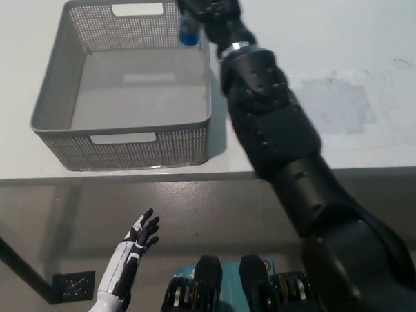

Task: Use the right hand to pick up a shampoo and place it into a container on the left side

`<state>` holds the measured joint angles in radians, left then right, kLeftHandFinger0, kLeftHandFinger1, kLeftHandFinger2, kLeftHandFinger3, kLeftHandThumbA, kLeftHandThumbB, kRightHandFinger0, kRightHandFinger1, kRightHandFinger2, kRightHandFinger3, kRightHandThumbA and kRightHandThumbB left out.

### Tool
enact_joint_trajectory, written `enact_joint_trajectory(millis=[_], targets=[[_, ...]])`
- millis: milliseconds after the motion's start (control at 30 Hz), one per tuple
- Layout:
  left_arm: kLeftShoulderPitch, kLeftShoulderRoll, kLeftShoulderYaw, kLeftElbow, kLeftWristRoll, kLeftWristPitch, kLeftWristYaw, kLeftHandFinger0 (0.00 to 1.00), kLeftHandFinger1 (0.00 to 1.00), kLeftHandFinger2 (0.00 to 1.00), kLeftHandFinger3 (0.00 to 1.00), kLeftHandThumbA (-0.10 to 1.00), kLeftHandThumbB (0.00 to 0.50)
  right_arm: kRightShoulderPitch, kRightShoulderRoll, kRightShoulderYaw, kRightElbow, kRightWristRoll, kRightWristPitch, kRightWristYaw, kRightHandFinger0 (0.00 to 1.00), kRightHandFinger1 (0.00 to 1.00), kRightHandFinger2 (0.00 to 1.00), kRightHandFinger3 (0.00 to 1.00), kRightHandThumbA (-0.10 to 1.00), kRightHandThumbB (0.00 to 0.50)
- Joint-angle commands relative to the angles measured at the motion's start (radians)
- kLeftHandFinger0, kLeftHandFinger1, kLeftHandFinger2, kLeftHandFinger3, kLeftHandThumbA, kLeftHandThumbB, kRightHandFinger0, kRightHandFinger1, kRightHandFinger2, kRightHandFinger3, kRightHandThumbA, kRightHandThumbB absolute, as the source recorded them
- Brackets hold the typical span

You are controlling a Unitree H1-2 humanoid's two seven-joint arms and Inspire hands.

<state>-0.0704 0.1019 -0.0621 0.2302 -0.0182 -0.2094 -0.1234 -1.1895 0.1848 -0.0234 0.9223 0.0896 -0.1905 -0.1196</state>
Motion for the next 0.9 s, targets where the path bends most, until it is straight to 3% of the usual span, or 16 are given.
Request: enact_joint_trajectory(millis=[0, 133, 233, 300, 433, 867], targets=[[-0.024, 0.010, -0.010, -0.007, 0.003, -0.033, -0.024, 1.00, 1.00, 1.00, 1.00, 0.94, 0.107, -0.098, 0.036, 0.012, 0.062, -0.028, -0.066, -0.027, 0.00, 0.35, 0.73, 0.67, -0.10, 0.160], [-0.029, 0.010, -0.015, -0.006, 0.010, -0.030, -0.023, 1.00, 1.00, 1.00, 1.00, 0.94, 0.107, -0.123, 0.054, 0.025, 0.167, -0.050, -0.093, -0.051, 0.00, 0.37, 0.73, 0.66, -0.10, 0.139], [-0.032, 0.011, -0.018, -0.006, 0.022, -0.031, -0.018, 1.00, 1.00, 1.00, 1.00, 0.95, 0.117, -0.133, 0.065, 0.044, 0.236, -0.077, -0.078, -0.085, 0.00, 0.38, 0.75, 0.73, -0.10, 0.140], [-0.036, 0.011, -0.018, -0.006, 0.021, -0.032, -0.019, 1.00, 1.00, 1.00, 1.00, 0.94, 0.117, -0.131, 0.073, 0.036, 0.272, -0.060, -0.078, -0.077, 0.00, 0.36, 0.70, 0.77, -0.10, 0.124], [-0.038, 0.016, -0.027, -0.004, 0.049, -0.056, -0.013, 1.00, 1.00, 1.00, 1.00, 0.96, 0.070, -0.121, 0.077, 0.042, 0.326, -0.067, -0.096, -0.083, 0.00, 0.35, 0.67, 0.75, -0.10, 0.129], [-0.062, 0.029, -0.042, -0.005, 0.062, -0.042, -0.021, 1.00, 1.00, 1.00, 1.00, 0.97, 0.073, -0.080, 0.052, 0.034, 0.399, -0.055, -0.121, -0.088, 0.00, 0.38, 0.71, 0.73, -0.10, 0.143]])
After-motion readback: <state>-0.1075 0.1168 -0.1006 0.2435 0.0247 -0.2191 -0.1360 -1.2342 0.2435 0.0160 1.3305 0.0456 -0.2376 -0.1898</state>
